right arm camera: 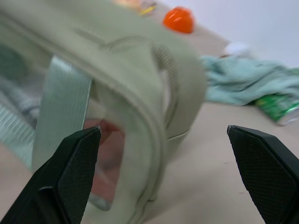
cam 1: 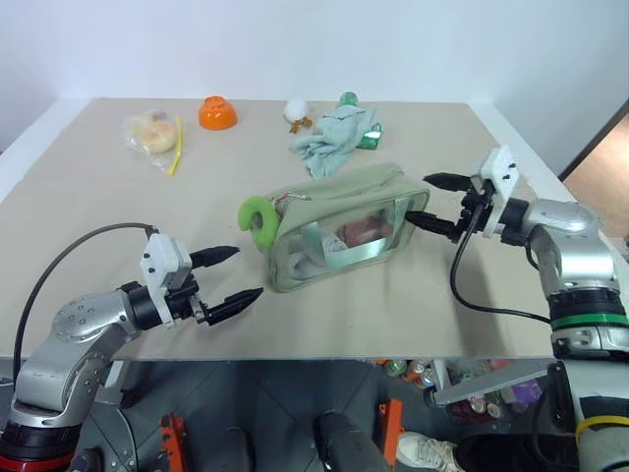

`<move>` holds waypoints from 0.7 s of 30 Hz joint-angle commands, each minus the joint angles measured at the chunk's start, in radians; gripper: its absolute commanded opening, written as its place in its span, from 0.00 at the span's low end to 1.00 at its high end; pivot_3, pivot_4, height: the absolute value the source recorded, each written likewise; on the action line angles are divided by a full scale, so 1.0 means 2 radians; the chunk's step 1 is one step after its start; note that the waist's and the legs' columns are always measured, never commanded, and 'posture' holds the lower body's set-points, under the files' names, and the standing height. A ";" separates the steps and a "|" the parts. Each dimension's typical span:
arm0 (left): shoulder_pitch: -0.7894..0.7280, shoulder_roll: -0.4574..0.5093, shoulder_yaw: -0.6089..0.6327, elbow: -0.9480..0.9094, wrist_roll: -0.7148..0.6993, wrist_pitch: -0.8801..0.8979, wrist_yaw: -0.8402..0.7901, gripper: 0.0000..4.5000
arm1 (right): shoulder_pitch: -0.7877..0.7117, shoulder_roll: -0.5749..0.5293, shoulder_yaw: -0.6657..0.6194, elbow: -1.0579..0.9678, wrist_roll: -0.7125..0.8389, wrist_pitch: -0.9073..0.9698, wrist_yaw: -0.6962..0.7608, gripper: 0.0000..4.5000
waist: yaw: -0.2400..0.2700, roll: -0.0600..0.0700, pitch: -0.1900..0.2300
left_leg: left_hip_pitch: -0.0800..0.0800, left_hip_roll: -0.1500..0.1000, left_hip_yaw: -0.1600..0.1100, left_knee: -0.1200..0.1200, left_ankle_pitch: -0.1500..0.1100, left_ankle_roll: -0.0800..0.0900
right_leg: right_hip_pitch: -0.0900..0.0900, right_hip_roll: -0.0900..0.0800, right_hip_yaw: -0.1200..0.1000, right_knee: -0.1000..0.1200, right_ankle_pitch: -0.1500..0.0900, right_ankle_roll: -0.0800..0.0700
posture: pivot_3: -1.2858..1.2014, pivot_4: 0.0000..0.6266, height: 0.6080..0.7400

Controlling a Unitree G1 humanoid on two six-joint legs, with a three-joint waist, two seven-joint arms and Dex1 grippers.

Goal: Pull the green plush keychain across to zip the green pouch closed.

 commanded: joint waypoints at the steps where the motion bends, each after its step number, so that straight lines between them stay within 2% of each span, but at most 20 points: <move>1: -0.001 -0.005 0.008 -0.020 -0.002 0.000 0.019 1.00 | -0.030 0.001 -0.007 0.010 0.005 -0.008 0.022 0.88 | 0.000 0.000 0.000 | 0.000 0.000 0.000 0.000 0.000 0.000 | 0.000 0.000 0.000 0.000 0.000 0.000 | 0.52 0.24 1.00; 3: -0.001 -0.008 0.012 -0.016 0.003 -0.004 0.032 1.00 | -0.033 0.000 -0.011 0.007 0.011 -0.001 0.032 0.75 | 0.000 0.000 0.000 | -0.001 0.000 -0.001 0.000 0.000 0.000 | 0.000 0.000 0.000 0.000 0.000 -0.001 | 0.52 0.24 1.00; 12: -0.014 -0.016 0.012 0.000 0.024 -0.017 0.052 1.00 | 0.025 -0.021 -0.030 -0.116 0.051 0.065 0.054 0.04 | 0.001 0.000 0.000 | -0.001 0.000 -0.001 0.001 0.000 0.000 | 0.000 0.000 -0.002 0.000 0.000 0.000 | 0.52 0.24 1.00; 13: -0.016 -0.016 0.012 0.004 0.026 -0.018 0.053 1.00 | 0.032 -0.023 -0.032 -0.131 0.055 0.072 0.051 0.01 | 0.000 0.000 0.000 | 0.000 0.000 -0.001 0.001 0.000 0.000 | 0.000 0.000 -0.002 0.000 0.000 0.000 | 0.52 0.24 1.00; 17: -0.037 -0.022 0.023 0.024 0.024 -0.023 0.064 1.00 | 0.074 -0.036 -0.046 -0.215 0.084 0.114 0.046 0.01 | 0.002 0.000 0.000 | 0.000 0.000 -0.002 0.001 0.000 0.000 | 0.000 0.000 -0.003 0.001 0.000 0.000 | 0.52 0.24 1.00; 21: -0.052 -0.031 0.030 0.028 -0.008 -0.011 0.058 1.00 | 0.119 -0.053 -0.061 -0.285 0.108 0.156 0.037 0.01 | 0.002 0.000 0.000 | -0.001 0.000 -0.003 0.001 0.000 0.000 | 0.001 0.000 -0.004 0.001 0.000 0.000 | 0.52 0.24 1.00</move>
